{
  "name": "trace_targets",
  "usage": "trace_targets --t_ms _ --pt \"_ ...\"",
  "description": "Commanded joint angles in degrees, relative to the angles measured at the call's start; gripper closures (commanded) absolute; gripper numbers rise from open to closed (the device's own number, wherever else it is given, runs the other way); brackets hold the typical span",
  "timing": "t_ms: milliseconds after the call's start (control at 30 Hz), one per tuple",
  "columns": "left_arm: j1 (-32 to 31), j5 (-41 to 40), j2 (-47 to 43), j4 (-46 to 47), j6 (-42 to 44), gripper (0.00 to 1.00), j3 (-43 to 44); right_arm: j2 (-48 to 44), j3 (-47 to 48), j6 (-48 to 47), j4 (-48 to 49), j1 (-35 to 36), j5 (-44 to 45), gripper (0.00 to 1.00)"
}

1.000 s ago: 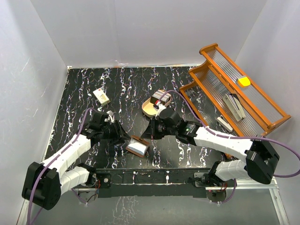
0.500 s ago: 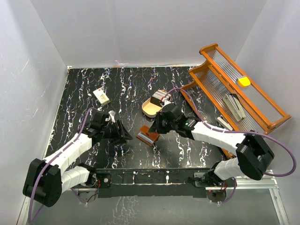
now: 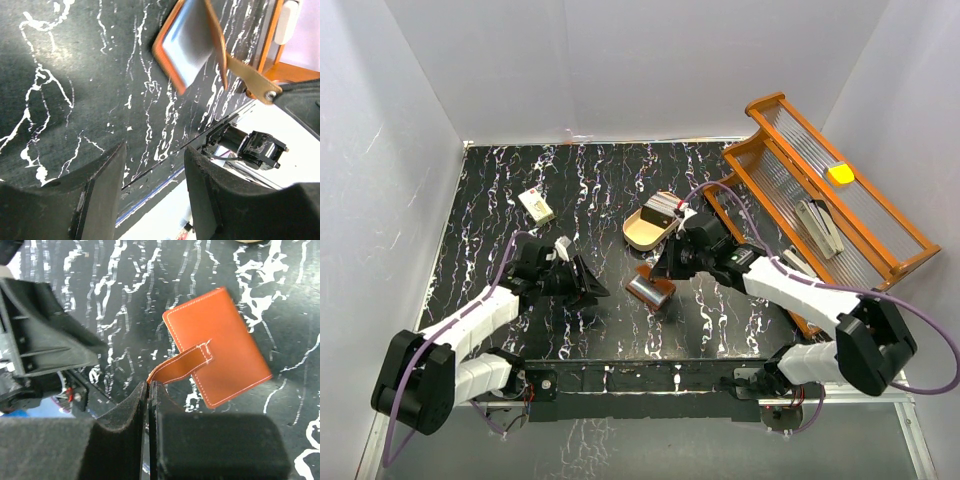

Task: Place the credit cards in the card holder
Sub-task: Open the card holder at the center of the board.

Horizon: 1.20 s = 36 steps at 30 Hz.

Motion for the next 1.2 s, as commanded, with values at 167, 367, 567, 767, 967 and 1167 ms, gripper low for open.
trace_targets --t_ms 167,367,567,767,967,1167 --pt "0.0 1.87 -1.0 -2.86 0.19 0.53 1.42 -5.97 -0.84 11.38 9.08 9.78 -2.79 1.0" --pt "0.02 -4.29 -4.43 -12.42 3.66 0.58 4.23 -3.82 0.45 14.0 12.86 14.23 2.03 1.0" --pt "0.02 -2.22 -2.7 -10.15 3.92 0.59 3.46 0.25 -1.43 10.78 11.82 12.53 5.47 1.0" --pt "0.02 -1.92 -0.57 -9.5 4.78 0.58 3.37 0.7 -5.17 8.7 12.97 8.62 5.55 1.0" --pt "-0.02 -2.41 -0.22 -7.33 5.04 0.56 2.45 -0.18 -8.09 5.14 12.71 3.76 5.91 1.0" --pt "0.02 -1.04 2.53 -3.92 4.23 0.55 1.85 -0.35 -10.11 2.9 12.37 0.35 4.29 1.0"
